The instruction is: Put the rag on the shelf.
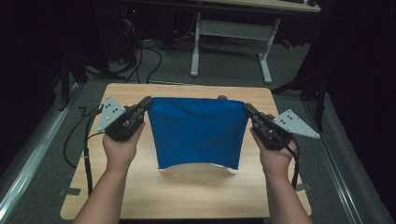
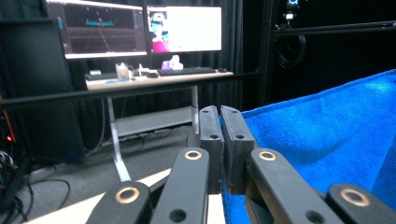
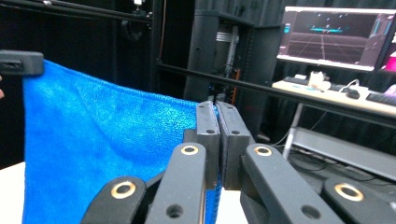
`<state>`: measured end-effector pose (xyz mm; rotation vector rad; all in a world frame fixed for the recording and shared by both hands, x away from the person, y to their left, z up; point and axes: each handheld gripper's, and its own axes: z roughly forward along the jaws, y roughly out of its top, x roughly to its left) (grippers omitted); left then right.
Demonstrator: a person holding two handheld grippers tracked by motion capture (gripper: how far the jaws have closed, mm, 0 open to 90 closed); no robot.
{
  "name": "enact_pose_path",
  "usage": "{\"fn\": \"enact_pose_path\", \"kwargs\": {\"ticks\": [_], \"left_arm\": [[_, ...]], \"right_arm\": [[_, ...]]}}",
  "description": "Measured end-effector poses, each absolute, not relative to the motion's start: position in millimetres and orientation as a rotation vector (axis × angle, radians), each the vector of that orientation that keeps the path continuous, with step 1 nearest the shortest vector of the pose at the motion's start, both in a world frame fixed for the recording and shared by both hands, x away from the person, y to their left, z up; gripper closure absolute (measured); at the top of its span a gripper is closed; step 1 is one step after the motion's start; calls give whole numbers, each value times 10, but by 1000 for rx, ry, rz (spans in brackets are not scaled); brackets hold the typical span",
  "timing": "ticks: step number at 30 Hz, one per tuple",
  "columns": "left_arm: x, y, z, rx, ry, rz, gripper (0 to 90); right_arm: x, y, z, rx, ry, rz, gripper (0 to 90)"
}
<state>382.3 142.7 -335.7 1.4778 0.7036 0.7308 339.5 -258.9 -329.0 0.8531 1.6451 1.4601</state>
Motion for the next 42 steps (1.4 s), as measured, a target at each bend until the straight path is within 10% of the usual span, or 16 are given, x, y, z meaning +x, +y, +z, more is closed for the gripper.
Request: {"fn": "enact_pose_path", "kwargs": {"ticks": [17, 42], "left_arm": [[4337, 1339, -3096, 1522, 729, 861, 884], [5241, 1205, -3659, 1701, 942, 827, 884]], "right_arm": [[3871, -2602, -3098, 922, 1618, 1429, 892], [4854, -2522, -3459, 1074, 1746, 1251, 895]]}}
